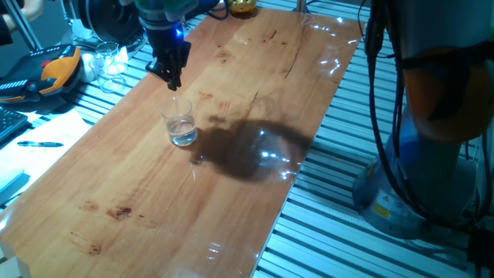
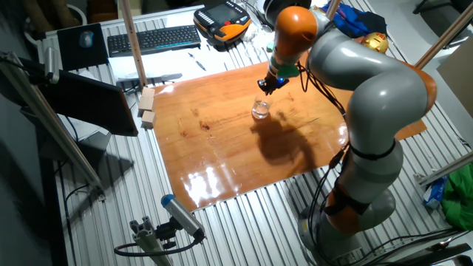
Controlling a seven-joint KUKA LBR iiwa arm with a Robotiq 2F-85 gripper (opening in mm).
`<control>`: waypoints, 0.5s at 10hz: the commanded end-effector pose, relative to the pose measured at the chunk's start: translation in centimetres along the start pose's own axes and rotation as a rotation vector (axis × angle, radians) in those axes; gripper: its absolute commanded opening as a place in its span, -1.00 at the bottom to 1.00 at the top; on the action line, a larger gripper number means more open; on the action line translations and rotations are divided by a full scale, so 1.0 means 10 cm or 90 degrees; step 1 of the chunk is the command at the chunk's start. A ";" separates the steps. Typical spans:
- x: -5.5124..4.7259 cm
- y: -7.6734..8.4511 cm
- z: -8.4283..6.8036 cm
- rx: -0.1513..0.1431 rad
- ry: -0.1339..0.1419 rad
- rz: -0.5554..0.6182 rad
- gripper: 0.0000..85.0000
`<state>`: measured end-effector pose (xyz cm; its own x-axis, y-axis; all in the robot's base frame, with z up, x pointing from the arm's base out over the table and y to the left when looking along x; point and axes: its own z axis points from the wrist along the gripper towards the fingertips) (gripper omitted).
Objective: Stir the beaker with a glass rod
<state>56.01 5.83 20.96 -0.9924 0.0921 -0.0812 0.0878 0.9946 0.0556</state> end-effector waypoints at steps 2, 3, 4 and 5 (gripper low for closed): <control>-0.01 -0.01 -0.01 0.032 -0.027 -0.038 -1.00; -0.01 -0.01 -0.03 0.055 -0.030 -0.064 -1.00; -0.02 -0.01 -0.04 0.083 -0.021 -0.097 -1.00; -0.02 -0.01 -0.05 0.101 -0.004 -0.123 -1.00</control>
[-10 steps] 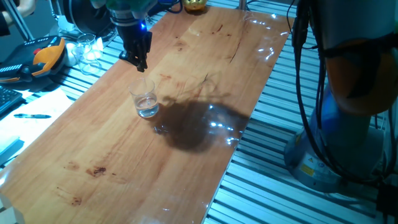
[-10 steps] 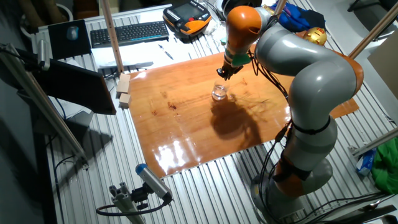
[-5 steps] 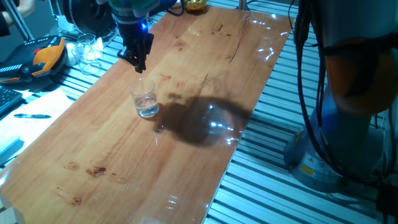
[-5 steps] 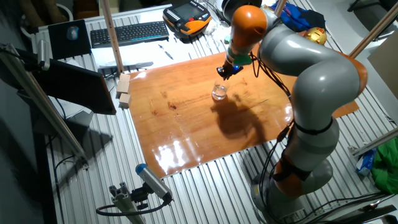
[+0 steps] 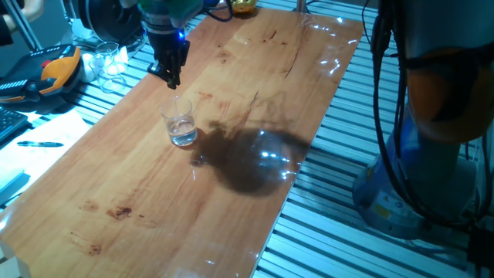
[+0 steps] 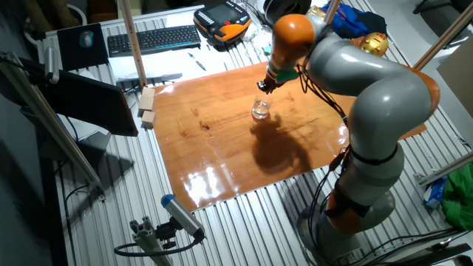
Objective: Stir the beaker with a glass rod
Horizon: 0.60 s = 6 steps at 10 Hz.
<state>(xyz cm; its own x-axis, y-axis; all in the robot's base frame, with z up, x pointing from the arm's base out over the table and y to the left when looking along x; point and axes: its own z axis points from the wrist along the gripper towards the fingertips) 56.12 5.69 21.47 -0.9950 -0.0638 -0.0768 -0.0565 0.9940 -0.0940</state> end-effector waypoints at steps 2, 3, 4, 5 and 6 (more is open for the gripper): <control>0.01 0.00 -0.01 0.002 0.051 -0.049 -1.00; 0.02 -0.01 -0.01 -0.024 0.086 -0.039 -1.00; 0.02 -0.01 0.00 -0.041 0.093 -0.021 -1.00; 0.02 0.00 0.00 -0.060 0.094 0.003 -1.00; 0.02 0.00 0.01 -0.082 0.090 0.028 -1.00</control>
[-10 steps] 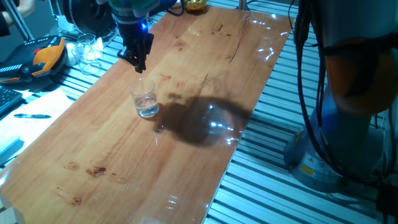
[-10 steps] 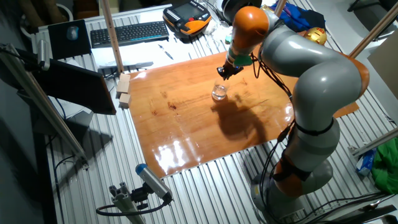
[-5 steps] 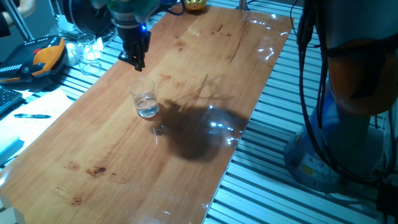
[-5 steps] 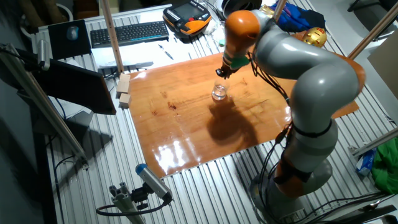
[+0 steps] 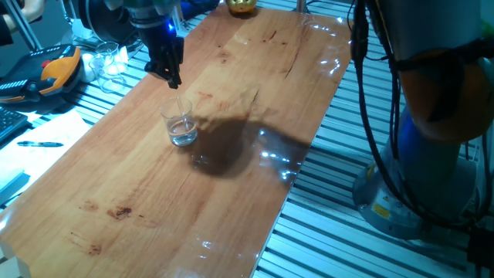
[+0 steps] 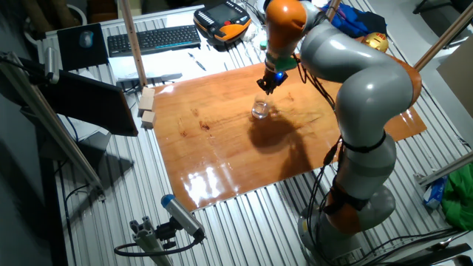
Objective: Stir the beaker with a glass rod
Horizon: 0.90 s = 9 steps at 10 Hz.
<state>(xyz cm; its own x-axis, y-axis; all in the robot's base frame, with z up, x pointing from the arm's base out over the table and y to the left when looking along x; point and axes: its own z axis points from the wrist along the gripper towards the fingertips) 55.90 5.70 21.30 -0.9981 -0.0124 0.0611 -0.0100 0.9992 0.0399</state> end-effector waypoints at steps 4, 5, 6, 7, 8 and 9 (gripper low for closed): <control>-0.02 0.01 0.01 -0.030 -0.049 0.040 -1.00; -0.02 0.01 0.01 -0.035 -0.082 0.049 -1.00; -0.02 0.01 0.01 -0.037 -0.104 0.053 -1.00; -0.03 0.01 0.00 -0.035 -0.128 0.054 -1.00; -0.03 0.01 0.00 -0.021 -0.157 0.046 -1.00; -0.03 0.01 0.00 0.000 -0.183 0.032 -1.00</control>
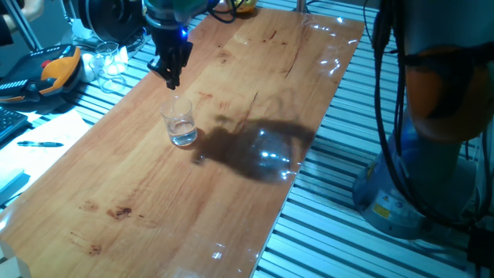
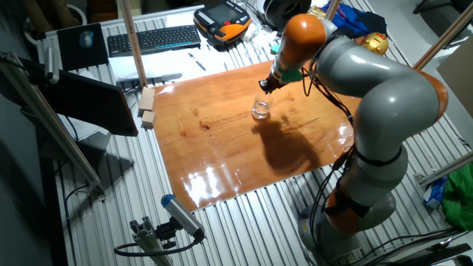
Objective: Stir the beaker with a glass rod
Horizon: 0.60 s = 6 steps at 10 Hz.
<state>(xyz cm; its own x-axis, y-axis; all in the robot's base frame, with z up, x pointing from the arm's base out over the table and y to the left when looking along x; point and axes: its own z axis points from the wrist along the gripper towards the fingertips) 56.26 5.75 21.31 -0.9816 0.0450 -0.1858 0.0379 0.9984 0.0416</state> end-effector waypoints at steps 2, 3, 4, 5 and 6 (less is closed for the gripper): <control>0.00 -0.01 0.01 0.034 -0.016 -0.054 -1.00; 0.00 -0.02 0.01 0.045 0.011 -0.085 -1.00; 0.00 -0.03 0.00 0.062 0.048 -0.116 -1.00; 0.01 -0.05 0.00 0.068 0.076 -0.128 -1.00; 0.02 -0.06 0.01 0.078 0.101 -0.140 -1.00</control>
<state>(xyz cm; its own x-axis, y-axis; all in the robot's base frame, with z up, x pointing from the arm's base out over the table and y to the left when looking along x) 56.00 5.12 21.13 -0.9850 -0.1593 -0.0670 -0.1519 0.9829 -0.1039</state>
